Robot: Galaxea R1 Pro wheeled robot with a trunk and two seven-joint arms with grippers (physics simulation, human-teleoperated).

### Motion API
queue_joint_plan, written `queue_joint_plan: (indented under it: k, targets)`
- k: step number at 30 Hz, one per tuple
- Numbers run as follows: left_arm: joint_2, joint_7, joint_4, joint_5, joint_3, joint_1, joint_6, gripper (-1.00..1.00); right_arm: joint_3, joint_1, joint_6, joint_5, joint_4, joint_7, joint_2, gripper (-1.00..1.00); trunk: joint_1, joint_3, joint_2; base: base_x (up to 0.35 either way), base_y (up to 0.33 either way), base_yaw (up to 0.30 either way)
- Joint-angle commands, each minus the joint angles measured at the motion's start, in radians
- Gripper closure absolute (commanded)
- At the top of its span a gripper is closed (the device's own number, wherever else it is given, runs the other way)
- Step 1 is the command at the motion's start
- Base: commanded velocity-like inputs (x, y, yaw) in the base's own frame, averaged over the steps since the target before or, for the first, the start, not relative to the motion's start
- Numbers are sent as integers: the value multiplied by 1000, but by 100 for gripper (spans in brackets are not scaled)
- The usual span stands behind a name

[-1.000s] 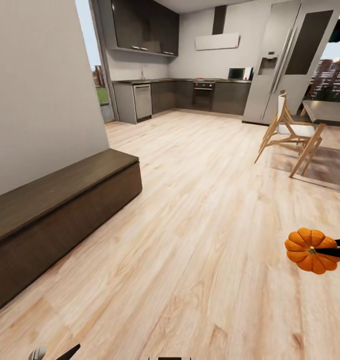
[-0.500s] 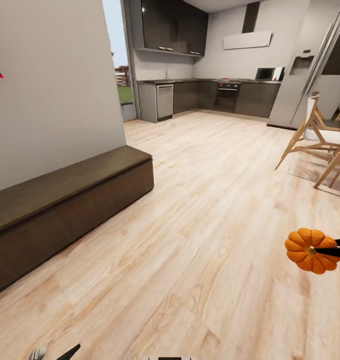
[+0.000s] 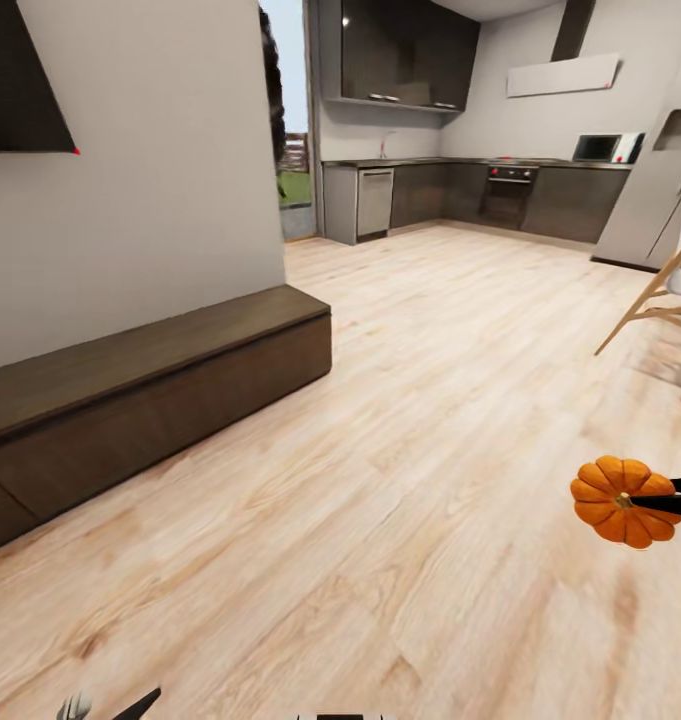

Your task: Place each of the two pumpkins and all three candles from the living room inside a cabinet in the living room (use any cabinet), then make sure every cabinet is closed, and position the cauldron so it is next to a table in the living room.

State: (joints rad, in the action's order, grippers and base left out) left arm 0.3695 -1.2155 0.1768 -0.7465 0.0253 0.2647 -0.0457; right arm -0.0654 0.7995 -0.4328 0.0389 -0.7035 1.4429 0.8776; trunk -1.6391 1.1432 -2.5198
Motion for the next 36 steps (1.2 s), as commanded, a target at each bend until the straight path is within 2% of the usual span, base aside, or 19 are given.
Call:
queue_joint_plan:
  k: [1,7,26,36]
  targets:
    - [0,-4,0,1,2,1,-5,-100,-4,0,-11,4,-1,5,0,100,0,1,0,-86,-311,292]
    - [0,-4,0,1,2,1,-4,-100,-4,0,-11,4,-1,5,-1,100,0,1,0,8,-265,292]
    - [0,-4,0,1,2,1,-3,-100,-4,0,-11,4,-1,5,0,100,0,1,0,164,-149,292]
    - [0,-4,0,1,2,1,-3,-100,-4,0,-11,4,-1,5,0,100,0,1,0,22,-290,292]
